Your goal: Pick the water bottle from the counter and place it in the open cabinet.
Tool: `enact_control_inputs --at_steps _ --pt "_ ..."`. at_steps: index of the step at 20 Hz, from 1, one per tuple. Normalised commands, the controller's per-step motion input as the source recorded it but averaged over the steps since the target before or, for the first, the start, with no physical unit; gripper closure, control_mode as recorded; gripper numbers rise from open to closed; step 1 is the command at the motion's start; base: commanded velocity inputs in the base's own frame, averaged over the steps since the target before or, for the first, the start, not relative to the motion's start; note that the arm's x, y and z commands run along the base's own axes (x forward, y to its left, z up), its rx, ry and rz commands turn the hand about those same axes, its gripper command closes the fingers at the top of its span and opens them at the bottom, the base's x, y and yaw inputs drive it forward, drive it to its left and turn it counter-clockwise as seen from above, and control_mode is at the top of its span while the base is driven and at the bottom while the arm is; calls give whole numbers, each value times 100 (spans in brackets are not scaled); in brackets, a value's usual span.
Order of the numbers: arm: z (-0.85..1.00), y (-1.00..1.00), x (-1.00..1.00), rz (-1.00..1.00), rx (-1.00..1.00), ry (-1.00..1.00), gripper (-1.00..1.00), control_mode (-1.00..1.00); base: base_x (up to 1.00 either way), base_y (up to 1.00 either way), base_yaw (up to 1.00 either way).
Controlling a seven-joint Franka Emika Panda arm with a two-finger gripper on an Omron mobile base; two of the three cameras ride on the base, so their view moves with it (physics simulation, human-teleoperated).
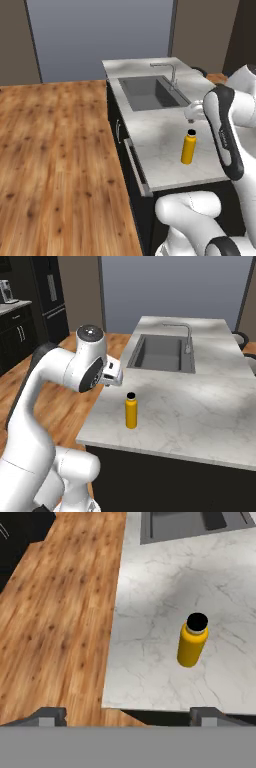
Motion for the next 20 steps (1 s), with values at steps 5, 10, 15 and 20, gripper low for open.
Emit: enact_control_inputs --at_steps 5,10,15,20 --pt "-22 -31 -80 7 12 -25 -100 -100 0 0 0" --pt "-19 -20 -56 16 10 -27 -100 -100 0 0 0" --pt "-22 -21 -25 28 12 -21 -100 -100 0 0 0" --pt "-32 -26 -1 32 7 -12 -100 -100 0 0 0"
